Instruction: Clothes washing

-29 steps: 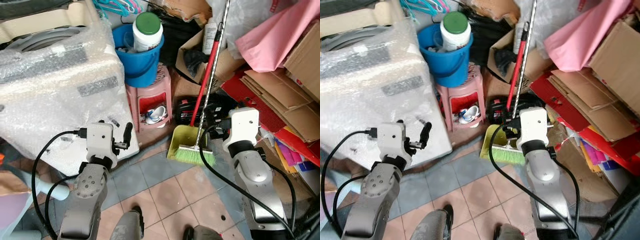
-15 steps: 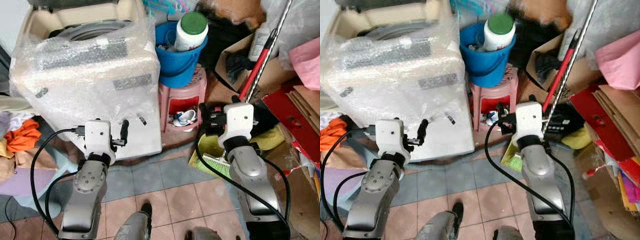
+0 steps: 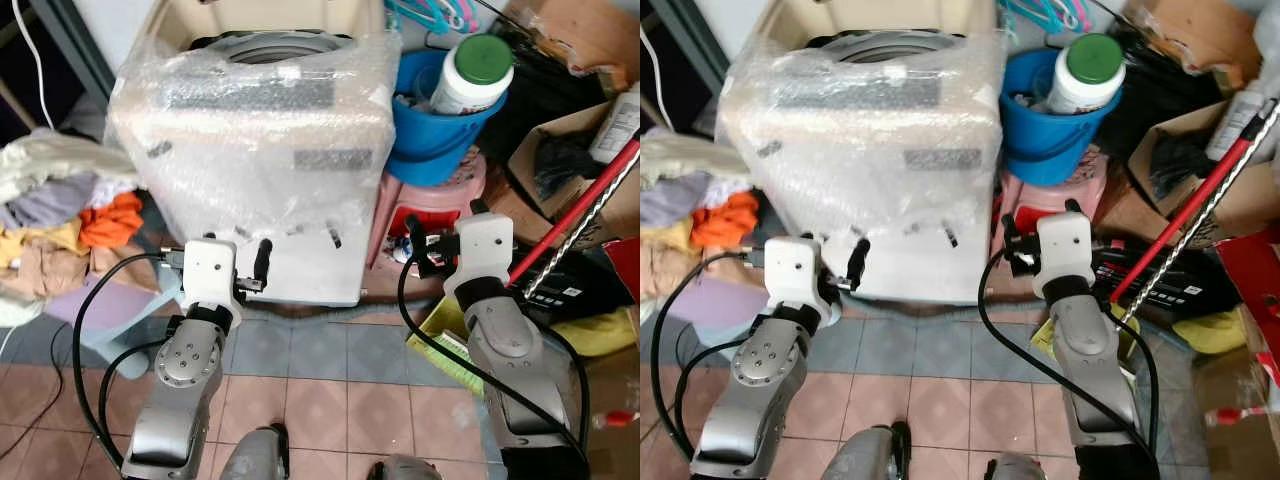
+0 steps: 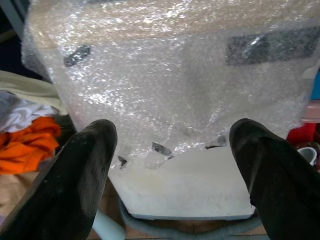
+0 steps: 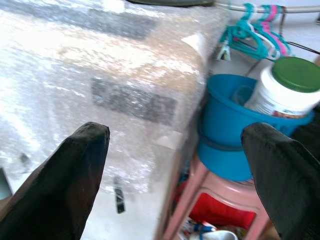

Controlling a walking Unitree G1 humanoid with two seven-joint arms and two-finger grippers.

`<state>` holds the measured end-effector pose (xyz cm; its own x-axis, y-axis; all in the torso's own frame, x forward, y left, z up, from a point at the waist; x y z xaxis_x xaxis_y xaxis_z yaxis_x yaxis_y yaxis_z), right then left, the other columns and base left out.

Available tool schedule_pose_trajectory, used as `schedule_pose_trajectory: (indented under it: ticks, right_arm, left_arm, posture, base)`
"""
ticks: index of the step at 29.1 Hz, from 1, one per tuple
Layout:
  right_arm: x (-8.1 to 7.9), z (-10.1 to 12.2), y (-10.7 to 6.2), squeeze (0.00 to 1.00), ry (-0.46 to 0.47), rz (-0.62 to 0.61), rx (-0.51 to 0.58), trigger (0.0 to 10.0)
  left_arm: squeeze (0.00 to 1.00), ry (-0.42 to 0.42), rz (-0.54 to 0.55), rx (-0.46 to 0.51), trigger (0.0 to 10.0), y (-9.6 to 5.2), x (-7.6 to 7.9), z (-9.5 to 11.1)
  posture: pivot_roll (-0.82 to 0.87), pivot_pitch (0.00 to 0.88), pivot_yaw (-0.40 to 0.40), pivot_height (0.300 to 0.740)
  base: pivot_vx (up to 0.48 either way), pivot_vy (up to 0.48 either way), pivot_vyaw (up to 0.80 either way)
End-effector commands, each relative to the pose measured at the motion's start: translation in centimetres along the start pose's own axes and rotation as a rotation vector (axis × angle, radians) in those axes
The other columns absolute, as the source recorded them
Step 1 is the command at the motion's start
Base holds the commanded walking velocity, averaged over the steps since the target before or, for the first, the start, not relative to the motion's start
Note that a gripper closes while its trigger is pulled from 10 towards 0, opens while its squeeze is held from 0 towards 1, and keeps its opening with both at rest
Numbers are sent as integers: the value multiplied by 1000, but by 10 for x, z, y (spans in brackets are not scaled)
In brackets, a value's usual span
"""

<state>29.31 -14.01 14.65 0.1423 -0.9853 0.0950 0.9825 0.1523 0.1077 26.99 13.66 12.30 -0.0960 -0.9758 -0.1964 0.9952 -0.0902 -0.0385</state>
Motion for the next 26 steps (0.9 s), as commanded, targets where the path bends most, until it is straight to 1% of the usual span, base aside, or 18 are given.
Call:
schedule_pose_trajectory:
  ticks: [1, 6, 9, 13, 15, 16, 19, 23, 24, 26]
  right_arm:
    - [3, -2, -2, 0, -13, 1, -6, 10000]
    - [2, -2, -4, 0, -8, 5, -7, 10000]
    - [0, -4, -4, 0, 20, 3, -15, 10000]
    - [-2, -3, -3, 0, 21, 12, -9, 10000]
    - [-1, -2, -2, 0, 47, 10, -4, 10000]
    - [0, -4, -2, 0, 84, -1, -18, 10000]
    - [1, -4, -2, 0, 106, -6, -21, 10000]
    - [1, -5, -1, 0, 103, -3, -23, 10000]
    - [-4, -4, -1, 0, 81, 20, -15, 10000]
    - [-5, -4, -1, 0, 69, 32, -12, 10000]
  left_arm:
    - [0, -7, 3, 10, 10000, -1, 1, 2]
    - [0, -20, 11, 1, 10000, -2, 0, 1]
    - [0, -43, 20, 0, 10000, -1, -1, 1]
    - [0, -48, 26, 18, 10000, 1, -2, 4]
    - [0, -61, 12, 32, 10000, -1, -1, 5]
    - [0, -83, 12, 18, 10000, -2, 0, 3]
    - [0, -100, 20, 5, 10000, -3, -1, 2]
    - [0, -110, 23, -2, 10000, -3, -4, 0]
    - [0, -120, -1, 1, 10000, -3, -3, 1]
    - [0, -119, 0, 4, 10000, -3, -3, 1]
  posture:
    - [11, 140, 30, 740]
    - [12, 142, 32, 740]
    - [12, 142, 32, 740]
    - [14, 144, 30, 740]
    - [16, 145, 28, 740]
    - [18, 142, 27, 740]
    - [20, 141, 25, 740]
    - [22, 141, 27, 740]
    - [25, 145, 28, 740]
    - [26, 142, 28, 740]
  base:
    - [0, 0, 800]
    - [0, 0, 800]
    - [0, 0, 800]
    - [0, 0, 800]
    - [171, 150, 784]
    - [334, 345, 0]
    - [334, 345, 0]
    - [331, 348, 0]
    - [326, 352, 0]
    - [330, 349, 297]
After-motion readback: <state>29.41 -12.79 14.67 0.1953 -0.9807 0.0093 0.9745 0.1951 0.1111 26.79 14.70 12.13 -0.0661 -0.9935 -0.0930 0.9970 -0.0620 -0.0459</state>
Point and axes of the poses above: a point about 5 cm out from each wrist's last joint towards the gripper, its own y axis pointing out of the wrist towards the gripper, its own z axis along the axis of the wrist's last joint, x = y × z, the point moved 2 cm from there along y, pointing out of the wrist towards the gripper, and after that the axes turned 6 degrees about y, right-handed, at the moved point
